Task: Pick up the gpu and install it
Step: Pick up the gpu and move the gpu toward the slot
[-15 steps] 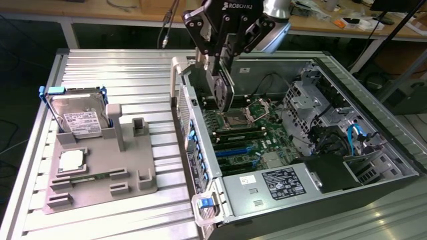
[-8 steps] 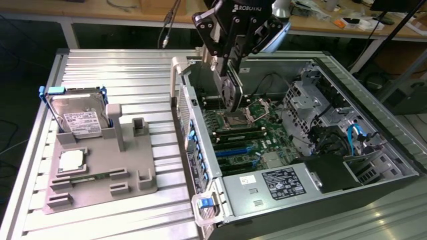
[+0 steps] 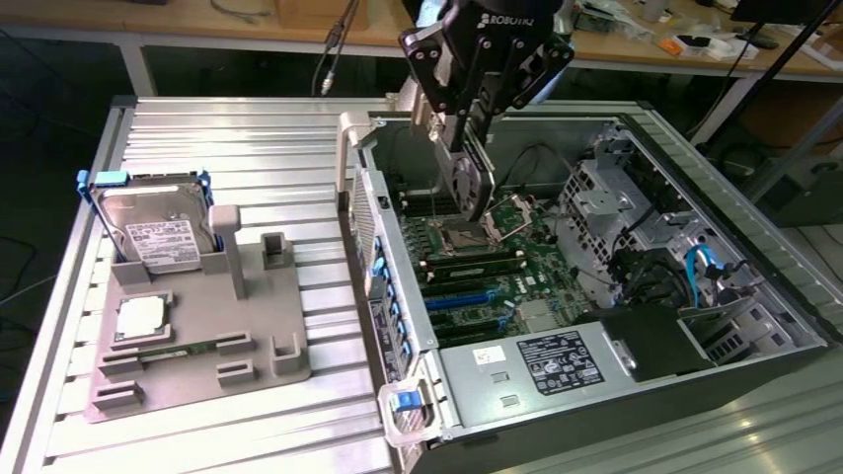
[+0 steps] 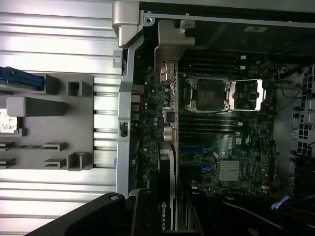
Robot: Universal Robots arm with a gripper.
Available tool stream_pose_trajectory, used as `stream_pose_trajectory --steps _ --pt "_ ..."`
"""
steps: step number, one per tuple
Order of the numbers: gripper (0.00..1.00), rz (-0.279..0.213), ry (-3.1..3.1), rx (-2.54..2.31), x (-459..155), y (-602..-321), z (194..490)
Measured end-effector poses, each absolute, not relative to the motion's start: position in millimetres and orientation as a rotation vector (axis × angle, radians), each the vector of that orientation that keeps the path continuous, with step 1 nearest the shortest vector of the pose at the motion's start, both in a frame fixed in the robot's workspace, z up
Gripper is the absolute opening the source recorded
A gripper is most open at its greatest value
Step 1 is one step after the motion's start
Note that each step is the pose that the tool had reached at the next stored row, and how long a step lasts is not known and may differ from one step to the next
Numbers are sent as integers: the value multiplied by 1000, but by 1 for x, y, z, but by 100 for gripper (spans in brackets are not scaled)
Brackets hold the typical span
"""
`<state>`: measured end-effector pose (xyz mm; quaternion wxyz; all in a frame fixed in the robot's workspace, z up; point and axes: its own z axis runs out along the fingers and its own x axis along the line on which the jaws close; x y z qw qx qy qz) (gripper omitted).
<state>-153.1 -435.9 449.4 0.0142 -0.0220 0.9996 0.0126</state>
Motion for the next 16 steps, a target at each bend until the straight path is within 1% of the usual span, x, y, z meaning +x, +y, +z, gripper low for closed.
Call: stream_pose_trajectory --steps 16 --pt "27 39 3110 -69 -122 -436 446"
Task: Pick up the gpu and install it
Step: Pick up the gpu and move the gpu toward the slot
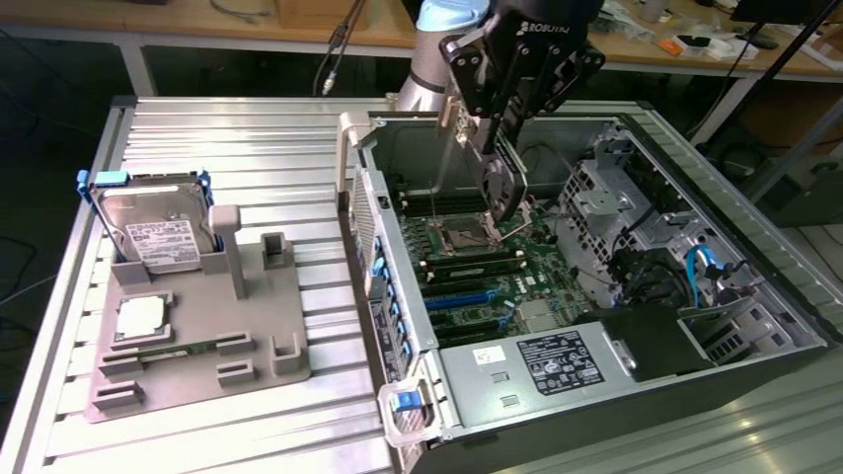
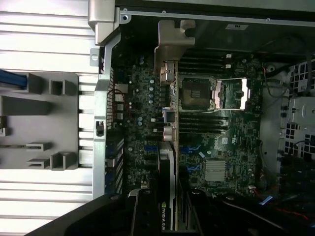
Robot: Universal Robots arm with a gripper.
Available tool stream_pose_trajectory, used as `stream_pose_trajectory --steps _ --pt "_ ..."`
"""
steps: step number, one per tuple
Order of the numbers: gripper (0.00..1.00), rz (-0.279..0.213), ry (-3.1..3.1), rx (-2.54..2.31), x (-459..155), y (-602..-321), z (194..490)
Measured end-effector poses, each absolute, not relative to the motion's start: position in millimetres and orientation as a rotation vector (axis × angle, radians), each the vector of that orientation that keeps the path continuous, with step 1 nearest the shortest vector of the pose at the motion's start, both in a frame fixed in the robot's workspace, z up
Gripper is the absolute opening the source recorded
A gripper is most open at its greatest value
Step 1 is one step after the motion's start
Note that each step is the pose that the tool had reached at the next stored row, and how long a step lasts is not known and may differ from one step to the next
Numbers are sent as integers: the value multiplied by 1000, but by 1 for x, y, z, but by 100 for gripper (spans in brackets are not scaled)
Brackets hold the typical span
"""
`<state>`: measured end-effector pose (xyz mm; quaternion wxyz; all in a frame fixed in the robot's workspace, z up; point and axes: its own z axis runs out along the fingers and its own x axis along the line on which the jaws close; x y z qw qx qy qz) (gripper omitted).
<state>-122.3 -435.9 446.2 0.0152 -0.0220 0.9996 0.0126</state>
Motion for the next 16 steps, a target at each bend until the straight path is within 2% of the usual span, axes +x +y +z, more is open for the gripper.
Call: stream_pose_trajectory --steps 16 --pt "27 39 3108 -69 -93 -436 443"
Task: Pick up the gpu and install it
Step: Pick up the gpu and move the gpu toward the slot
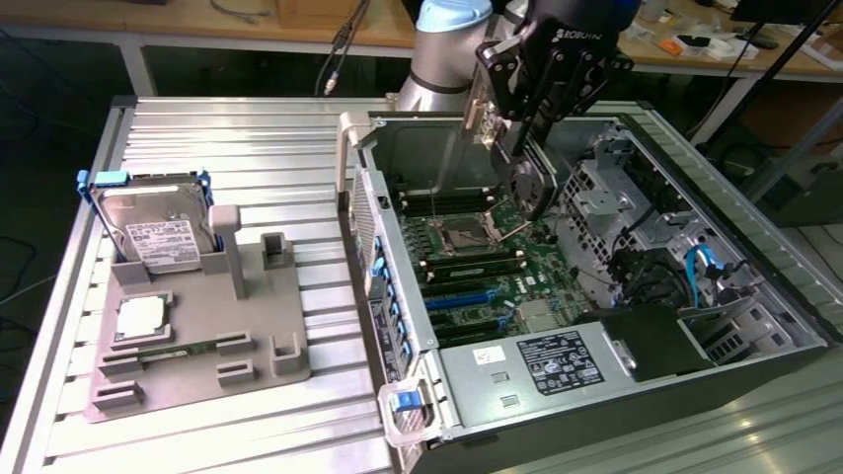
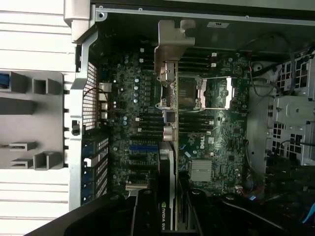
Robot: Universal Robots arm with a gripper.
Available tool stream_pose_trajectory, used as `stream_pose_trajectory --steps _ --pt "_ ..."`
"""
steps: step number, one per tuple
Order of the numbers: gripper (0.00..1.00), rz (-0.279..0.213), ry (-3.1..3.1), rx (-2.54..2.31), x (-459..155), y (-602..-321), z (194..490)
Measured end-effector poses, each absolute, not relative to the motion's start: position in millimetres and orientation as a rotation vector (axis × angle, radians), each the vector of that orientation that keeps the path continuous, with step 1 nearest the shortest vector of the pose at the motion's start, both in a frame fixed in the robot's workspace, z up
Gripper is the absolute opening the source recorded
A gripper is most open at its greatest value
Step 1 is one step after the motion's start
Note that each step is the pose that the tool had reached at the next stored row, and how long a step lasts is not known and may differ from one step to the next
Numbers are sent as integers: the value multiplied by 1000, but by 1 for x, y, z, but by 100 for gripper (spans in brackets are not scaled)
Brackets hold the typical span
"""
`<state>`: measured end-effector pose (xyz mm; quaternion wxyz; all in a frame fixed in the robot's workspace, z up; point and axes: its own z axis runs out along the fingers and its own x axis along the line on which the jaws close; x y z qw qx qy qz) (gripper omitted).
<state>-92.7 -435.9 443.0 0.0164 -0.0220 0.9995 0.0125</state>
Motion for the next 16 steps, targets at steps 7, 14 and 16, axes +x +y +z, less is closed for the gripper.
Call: stream_pose_trajectory --steps 7,14,16 --pt "27 39 3107 -69 -80 -436 442" --pt "27 39 3106 -68 -72 -436 441" --pt "27 39 3106 -68 -72 -436 441"
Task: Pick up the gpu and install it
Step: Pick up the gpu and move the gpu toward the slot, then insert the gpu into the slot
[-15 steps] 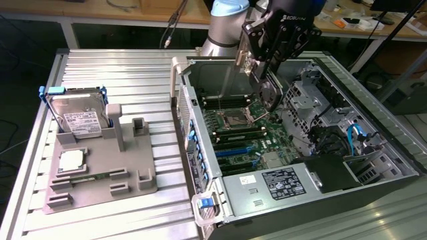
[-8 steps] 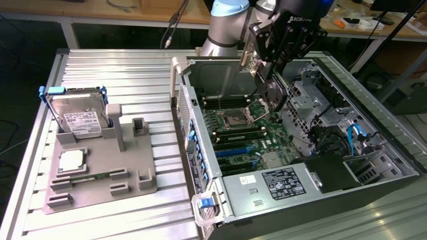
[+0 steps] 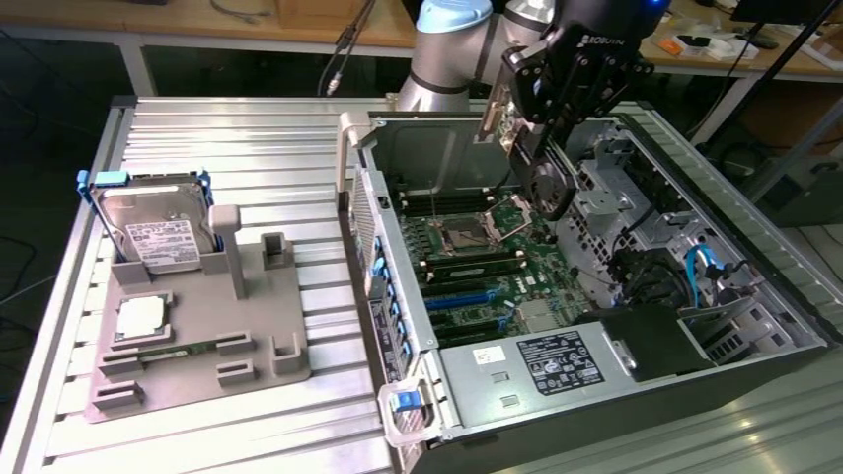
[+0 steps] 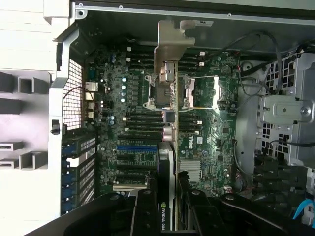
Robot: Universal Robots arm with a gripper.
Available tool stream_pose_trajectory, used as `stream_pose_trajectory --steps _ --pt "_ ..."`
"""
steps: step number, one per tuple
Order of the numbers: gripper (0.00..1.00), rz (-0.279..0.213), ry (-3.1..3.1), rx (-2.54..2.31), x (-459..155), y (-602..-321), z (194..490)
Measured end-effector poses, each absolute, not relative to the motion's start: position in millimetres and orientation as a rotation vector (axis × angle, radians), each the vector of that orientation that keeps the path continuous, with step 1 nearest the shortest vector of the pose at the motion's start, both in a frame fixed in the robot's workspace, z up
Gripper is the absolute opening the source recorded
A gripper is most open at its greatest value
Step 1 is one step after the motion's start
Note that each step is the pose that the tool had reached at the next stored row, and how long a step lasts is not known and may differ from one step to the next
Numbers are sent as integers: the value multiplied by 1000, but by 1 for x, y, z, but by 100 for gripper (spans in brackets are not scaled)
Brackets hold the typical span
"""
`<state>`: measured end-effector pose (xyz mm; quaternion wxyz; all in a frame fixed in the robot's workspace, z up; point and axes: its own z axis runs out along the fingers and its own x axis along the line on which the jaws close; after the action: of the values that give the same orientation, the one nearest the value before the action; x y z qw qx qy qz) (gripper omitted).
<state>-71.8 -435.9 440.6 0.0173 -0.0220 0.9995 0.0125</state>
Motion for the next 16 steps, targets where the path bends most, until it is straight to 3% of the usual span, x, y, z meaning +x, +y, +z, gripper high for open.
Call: stream_pose_trajectory --steps 16 --pt "27 41 3101 -209 -72 -436 440"
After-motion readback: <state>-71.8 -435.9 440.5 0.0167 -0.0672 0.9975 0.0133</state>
